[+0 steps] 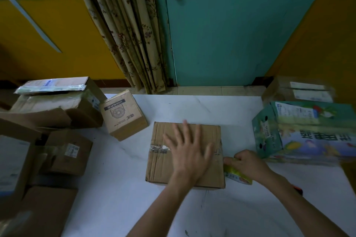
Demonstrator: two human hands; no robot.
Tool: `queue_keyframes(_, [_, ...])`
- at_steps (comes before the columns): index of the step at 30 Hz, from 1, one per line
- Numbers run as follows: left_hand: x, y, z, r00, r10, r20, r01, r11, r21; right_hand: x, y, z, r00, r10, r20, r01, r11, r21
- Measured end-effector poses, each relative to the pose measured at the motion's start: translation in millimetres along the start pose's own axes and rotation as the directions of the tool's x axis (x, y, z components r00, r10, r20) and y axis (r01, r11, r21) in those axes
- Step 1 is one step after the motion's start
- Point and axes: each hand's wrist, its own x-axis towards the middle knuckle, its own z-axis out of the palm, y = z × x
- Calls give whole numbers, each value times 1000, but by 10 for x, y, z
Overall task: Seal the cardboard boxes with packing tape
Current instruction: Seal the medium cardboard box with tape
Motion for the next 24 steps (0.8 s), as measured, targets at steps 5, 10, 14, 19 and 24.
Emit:
queue_keyframes(5, [160, 634, 121, 993, 29, 112, -36, 997, 65, -7, 12, 13, 999, 34, -22, -36, 997, -72])
queue_keyframes(10, [433, 731, -38, 961, -162, 223, 148, 986, 76, -62, -25, 69, 1000, 19, -22, -16, 992, 126])
queue_keyframes(14, [462, 725, -161, 953, -161, 257, 150, 987, 62, -213, -81, -99, 990, -12, 139, -19, 976, 217])
queue_keyframes(19, [380, 519, -345, 965, -121, 234, 127, 992, -8, -383, -229, -385, 982, -81, 171, 38, 971, 237])
queue_keyframes(24, [311, -10, -701, 977, -27, 213, 59, 987, -148, -593, -703, -584, 954, -288, 84, 266, 940, 213])
